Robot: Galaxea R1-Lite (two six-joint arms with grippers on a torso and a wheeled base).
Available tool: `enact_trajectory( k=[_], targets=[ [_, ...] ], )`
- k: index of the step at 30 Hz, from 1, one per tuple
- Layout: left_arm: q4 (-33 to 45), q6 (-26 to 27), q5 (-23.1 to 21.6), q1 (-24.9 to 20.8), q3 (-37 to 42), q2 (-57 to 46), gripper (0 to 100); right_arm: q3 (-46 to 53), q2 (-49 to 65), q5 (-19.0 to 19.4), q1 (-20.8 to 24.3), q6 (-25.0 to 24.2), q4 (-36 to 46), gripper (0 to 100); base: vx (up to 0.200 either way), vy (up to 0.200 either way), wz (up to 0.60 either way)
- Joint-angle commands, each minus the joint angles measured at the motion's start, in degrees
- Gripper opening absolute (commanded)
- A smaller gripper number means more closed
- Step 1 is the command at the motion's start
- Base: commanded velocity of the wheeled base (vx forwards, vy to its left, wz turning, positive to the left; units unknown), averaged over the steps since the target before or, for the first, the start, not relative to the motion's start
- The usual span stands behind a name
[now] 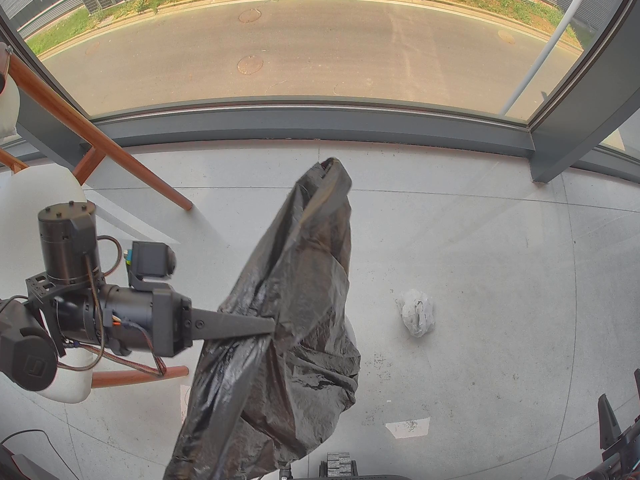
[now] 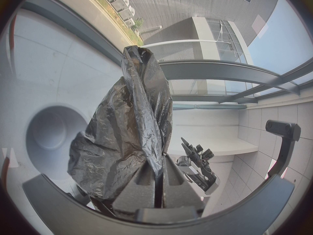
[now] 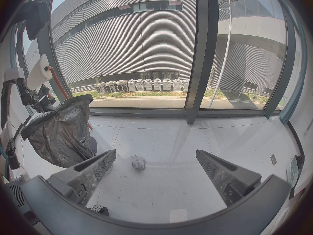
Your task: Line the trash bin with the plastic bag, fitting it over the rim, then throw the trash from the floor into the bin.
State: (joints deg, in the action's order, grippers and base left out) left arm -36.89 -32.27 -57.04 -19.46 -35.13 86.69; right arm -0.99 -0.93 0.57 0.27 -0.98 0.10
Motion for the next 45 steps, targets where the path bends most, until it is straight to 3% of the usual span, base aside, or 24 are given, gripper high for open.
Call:
enact_trajectory(
  k=[1,16,20,22,30,35,38,39,40,44,45],
  targets=[
    [0.2,-0.1,-0.7,3.5,-0.3,-3.8,0,1.0,0.6,0.0,0.0,0.0,0.0,100,0.0,0.0,0.0],
    [0.2,0.1,-1.1,3.9,1.4,-4.2,0,1.0,0.7,0.0,0.1,0.0,0.0,100,0.0,0.0,0.0],
    [0.3,0.1,-1.3,8.7,0.8,-5.4,0,1.0,0.6,0.0,0.0,0.0,0.0,100,0.0,0.0,0.0],
    [0.3,0.1,-1.3,8.8,0.8,-5.6,0,1.0,0.6,0.0,0.1,0.0,0.0,100,0.0,0.0,0.0],
    [7.0,0.5,-0.9,9.3,2.5,-9.5,0,1.0,0.4,0.0,0.0,0.0,0.0,100,0.0,0.0,0.0],
    [6.7,9.2,0.2,5.9,4.4,-5.7,0,1.0,0.5,0.0,0.1,0.0,0.0,100,0.0,0.0,0.0],
    [6.7,20.5,7.1,0.0,6.7,-2.0,0,1.0,0.6,0.0,0.1,0.0,0.0,100,0.0,0.0,0.0],
    [6.7,20.5,7.1,0.0,6.7,-2.0,0,1.0,0.6,0.0,0.1,0.0,0.0,100,0.0,0.0,0.0],
    [6.7,26.3,13.4,-4.6,7.2,0.5,0,1.0,0.4,0.0,0.0,-0.1,0.0,100,0.0,0.0,0.0],
    [6.7,28.2,23.7,-11.9,4.5,5.2,0,0.9,0.7,0.1,0.0,0.4,0.3,100,0.0,0.0,0.0],
    [6.7,28.2,24.3,-12.3,3.9,5.5,0,0.8,0.7,0.1,0.0,0.4,0.3,100,0.0,0.0,0.0]
  ],
)
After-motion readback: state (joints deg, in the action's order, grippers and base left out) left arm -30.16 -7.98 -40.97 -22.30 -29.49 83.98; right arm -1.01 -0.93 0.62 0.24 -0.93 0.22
